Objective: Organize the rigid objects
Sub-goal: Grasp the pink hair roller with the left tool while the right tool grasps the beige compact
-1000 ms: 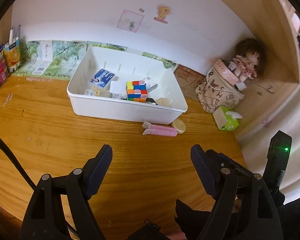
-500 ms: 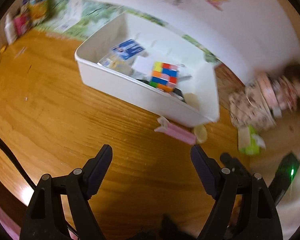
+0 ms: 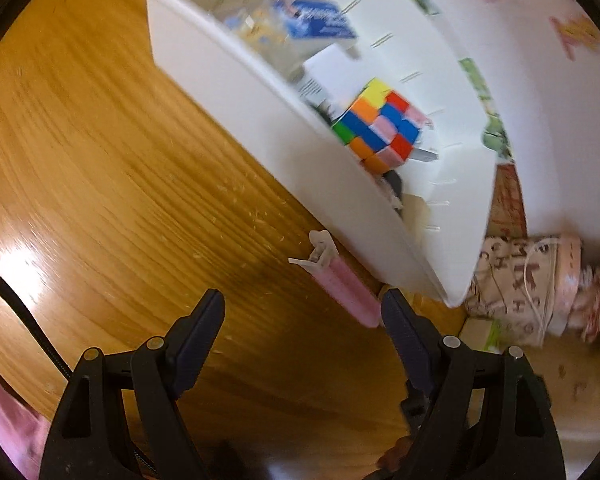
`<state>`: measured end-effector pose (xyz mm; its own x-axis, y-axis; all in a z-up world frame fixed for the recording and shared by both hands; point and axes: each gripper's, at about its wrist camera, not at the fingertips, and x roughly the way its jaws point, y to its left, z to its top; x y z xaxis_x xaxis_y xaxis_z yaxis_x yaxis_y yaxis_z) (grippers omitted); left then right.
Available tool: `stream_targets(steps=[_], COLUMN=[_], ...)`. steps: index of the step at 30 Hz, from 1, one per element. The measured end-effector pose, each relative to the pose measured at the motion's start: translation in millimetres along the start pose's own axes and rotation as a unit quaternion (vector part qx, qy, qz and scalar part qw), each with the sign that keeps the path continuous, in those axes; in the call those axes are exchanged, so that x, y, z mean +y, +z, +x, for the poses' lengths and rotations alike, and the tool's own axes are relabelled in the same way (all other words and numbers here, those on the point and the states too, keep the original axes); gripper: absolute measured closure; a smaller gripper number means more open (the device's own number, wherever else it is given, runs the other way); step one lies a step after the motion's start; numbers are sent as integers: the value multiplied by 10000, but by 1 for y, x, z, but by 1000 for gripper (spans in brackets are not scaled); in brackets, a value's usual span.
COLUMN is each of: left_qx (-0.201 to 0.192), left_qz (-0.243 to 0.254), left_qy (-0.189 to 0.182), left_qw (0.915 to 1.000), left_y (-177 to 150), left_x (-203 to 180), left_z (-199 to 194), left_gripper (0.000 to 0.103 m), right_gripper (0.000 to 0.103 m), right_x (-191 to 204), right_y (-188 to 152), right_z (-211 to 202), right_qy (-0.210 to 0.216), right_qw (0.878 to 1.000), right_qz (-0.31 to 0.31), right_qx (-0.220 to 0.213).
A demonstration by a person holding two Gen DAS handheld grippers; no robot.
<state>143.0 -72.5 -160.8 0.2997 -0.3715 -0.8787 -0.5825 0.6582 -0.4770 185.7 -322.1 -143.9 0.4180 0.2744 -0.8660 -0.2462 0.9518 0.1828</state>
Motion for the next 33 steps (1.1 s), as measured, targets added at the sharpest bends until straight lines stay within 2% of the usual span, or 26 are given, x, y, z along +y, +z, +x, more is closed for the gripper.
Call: stream_targets(steps=[6,15,24,30,32,33], left_qx=[144,136,62,-26,-22,-14], left_qz=[-445,-623,-731,-819,-878,-917], left_qy=[62,166,323,538,526,518], left_qw=[9989,9978,9968,9952,9947,9944], left_y=[-1,-1,5,6,6,6], left_x=[-4,-14,-30,-41,-43,-43], left_z=[25,49,62,68,70,70], left_gripper=[20,21,30,49,62,62], right_gripper=[22,22,22,22,22,22], right_x=[1,3,5,8,11,14], right_y=[6,6,2,2,3,1], right_z=[15,27,40,45,47,46], right_qy=[-83,-39,-108,-129,-134,-137], right_qw=[9982,9941,9887,9868,9858,9854], right_qz=[-556,-1017,-1411,-1561,-1628,-1657], right_qx=[196,378,501,409,382,369])
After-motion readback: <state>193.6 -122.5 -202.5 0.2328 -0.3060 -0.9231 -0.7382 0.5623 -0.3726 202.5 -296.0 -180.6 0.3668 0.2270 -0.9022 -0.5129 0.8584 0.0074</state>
